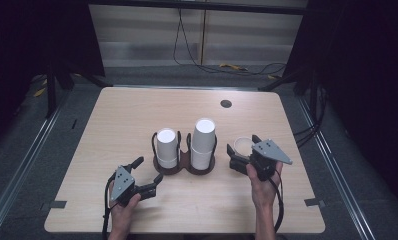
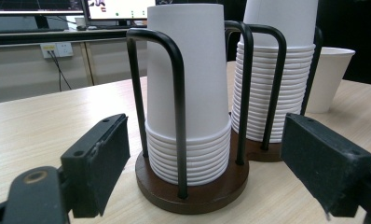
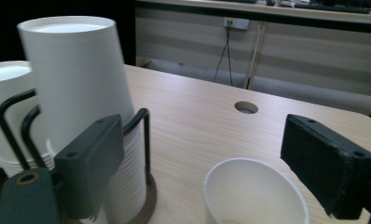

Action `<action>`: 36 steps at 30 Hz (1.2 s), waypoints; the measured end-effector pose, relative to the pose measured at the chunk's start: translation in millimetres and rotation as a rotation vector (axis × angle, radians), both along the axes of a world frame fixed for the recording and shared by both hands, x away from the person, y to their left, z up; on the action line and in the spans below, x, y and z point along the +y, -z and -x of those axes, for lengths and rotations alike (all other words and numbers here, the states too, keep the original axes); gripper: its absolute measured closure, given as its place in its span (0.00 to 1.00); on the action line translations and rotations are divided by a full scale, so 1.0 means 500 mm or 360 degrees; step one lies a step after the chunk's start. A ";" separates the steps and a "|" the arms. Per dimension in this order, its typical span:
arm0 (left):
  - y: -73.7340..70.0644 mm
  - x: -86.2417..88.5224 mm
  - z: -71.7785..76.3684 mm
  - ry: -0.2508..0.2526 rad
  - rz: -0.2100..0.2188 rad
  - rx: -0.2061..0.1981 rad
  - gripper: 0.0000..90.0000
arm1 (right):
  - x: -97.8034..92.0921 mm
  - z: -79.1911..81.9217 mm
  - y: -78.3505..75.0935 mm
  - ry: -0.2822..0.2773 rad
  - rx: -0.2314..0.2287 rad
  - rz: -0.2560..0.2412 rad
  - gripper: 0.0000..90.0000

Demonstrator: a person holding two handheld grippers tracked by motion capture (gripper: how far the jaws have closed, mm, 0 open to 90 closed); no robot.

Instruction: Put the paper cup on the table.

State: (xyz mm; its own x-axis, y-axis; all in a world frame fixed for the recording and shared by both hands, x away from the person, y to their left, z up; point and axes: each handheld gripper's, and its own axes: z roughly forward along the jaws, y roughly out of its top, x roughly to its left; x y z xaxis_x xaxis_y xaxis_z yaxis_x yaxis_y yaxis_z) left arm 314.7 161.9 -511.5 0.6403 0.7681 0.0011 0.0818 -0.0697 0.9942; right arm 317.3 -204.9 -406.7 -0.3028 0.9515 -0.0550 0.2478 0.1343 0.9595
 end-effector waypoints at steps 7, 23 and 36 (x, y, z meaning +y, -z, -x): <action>0.000 0.000 0.000 -0.0016 0.0003 0.0009 0.17 | 0.016 0.039 0.026 -0.0005 -0.0080 0.0003 0.14; 0.001 0.003 0.003 -0.0046 0.0031 -0.0011 0.17 | 0.071 0.078 0.140 -0.0076 -0.0117 -0.0168 0.15; 0.001 0.003 0.004 -0.0038 0.0031 -0.0015 0.17 | 0.098 0.081 0.191 -0.0122 -0.0144 -0.0232 0.14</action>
